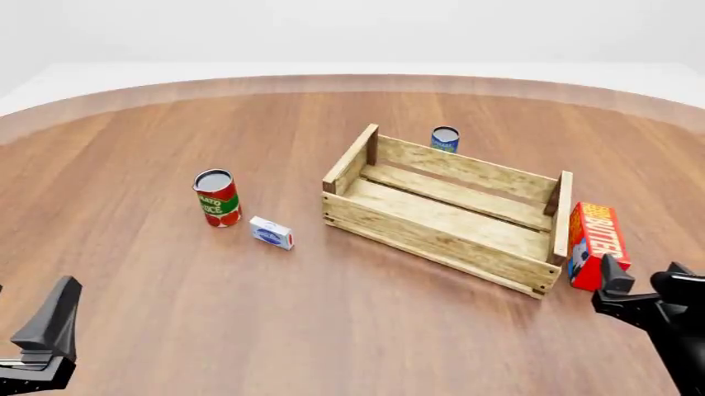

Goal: Pick up the butter and put it in the tray.

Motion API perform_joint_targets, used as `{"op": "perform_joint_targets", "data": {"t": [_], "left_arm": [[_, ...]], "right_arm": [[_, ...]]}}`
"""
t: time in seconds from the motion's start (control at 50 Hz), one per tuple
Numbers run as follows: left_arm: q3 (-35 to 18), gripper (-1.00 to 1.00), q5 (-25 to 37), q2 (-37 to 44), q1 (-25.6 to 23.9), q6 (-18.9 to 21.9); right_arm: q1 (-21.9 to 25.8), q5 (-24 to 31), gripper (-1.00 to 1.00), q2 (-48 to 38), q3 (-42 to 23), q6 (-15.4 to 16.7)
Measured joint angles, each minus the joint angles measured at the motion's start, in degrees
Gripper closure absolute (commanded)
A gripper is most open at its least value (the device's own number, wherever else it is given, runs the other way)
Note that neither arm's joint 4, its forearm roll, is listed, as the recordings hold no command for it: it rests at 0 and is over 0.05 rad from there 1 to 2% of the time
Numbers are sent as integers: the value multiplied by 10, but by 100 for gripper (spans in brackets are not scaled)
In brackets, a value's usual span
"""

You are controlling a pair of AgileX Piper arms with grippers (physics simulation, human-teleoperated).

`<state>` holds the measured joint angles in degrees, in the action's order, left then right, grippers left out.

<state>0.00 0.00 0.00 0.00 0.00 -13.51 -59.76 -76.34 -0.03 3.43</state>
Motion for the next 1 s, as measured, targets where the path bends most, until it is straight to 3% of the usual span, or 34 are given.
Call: {"op": "perform_joint_targets", "data": {"t": [0.36, 1.0], "left_arm": [[0, -100, 0, 0, 0, 0], [0, -100, 0, 0, 0, 0]], "right_arm": [[3, -48, -100, -59, -5, -2], [4, -68, -100, -112, -32, -10]]}}
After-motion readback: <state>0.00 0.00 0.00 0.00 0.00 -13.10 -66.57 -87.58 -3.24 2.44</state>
